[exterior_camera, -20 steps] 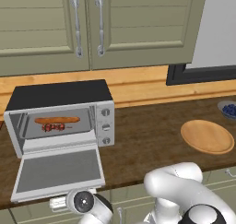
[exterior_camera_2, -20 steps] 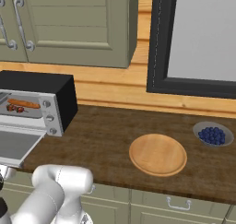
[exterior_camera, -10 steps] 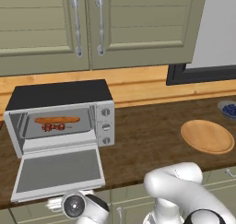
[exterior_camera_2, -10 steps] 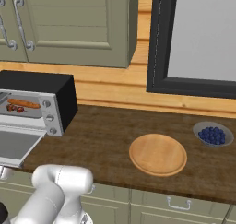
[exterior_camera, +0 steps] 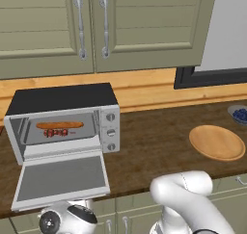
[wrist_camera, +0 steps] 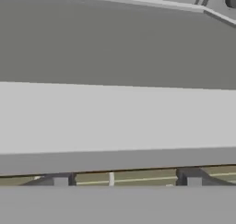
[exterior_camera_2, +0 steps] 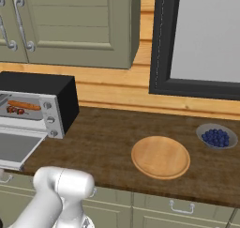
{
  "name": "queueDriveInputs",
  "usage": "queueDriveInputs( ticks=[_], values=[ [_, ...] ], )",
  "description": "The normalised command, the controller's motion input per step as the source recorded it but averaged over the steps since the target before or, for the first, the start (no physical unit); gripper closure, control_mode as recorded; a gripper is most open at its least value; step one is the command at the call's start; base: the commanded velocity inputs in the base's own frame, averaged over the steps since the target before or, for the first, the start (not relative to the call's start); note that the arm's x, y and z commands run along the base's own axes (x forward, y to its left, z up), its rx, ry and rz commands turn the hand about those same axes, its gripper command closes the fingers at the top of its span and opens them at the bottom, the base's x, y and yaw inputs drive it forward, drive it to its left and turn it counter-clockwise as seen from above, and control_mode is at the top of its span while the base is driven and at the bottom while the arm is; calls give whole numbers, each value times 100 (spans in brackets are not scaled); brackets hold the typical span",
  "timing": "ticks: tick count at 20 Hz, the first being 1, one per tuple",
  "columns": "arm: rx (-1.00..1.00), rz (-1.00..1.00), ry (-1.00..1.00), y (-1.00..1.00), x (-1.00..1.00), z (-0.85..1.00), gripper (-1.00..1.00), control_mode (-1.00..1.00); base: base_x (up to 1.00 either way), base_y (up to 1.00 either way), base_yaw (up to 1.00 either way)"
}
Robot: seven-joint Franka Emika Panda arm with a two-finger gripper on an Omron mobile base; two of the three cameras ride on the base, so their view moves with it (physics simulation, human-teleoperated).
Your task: Pick up the kebab skewer and baguette bread, and place them inside the toaster oven. Close the toaster oven door and start by setting the timer.
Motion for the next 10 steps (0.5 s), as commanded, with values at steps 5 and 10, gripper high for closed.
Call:
queueDriveInputs(
  ticks=[5, 10],
  values=[
    [0, 0, -12, -29, 90, 55, -100, -100, 0, 0, 0],
    [0, 2, -19, -32, 82, 13, -100, -100, 0, 0, 0]
  ],
)
